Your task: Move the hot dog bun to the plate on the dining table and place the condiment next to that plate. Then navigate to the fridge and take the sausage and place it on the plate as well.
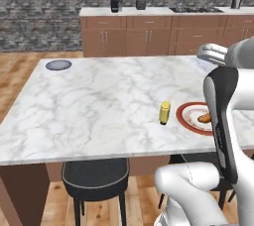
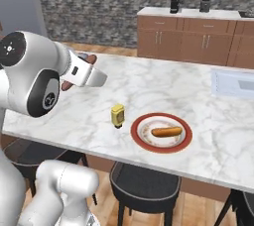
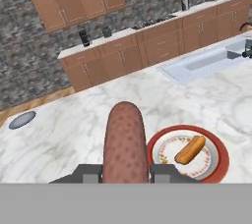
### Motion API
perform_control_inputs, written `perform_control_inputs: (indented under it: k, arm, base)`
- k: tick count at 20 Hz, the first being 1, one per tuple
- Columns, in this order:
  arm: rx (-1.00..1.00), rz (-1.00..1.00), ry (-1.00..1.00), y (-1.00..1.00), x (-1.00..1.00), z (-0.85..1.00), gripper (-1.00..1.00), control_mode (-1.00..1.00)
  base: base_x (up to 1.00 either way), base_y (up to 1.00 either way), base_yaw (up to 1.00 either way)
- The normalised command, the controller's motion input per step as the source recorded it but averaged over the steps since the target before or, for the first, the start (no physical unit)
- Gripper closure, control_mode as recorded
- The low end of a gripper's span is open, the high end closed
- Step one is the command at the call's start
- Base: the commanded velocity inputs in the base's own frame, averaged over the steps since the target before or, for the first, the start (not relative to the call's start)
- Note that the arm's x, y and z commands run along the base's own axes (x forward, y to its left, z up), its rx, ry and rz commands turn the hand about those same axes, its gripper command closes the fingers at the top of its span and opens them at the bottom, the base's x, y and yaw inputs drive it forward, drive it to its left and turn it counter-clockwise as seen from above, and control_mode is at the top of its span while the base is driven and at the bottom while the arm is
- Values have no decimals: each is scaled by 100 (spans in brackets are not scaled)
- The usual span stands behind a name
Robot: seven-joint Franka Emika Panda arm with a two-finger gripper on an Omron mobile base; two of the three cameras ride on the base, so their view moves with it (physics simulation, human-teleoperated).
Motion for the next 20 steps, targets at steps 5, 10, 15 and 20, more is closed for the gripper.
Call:
perform_control_inputs:
  k: [5,10,15,20]
  arm:
    - [0,0,0,0,0,0,100,100]
    - [13,-10,20,-39,60,0,100,-100]
    - [20,-11,45,-67,97,-18,100,-100]
    - [10,-4,37,-49,59,-74,100,-100]
  base:
    - [81,-60,-19]
    - [39,-18,-8]
    - [0,0,0]
    - [0,0,0]
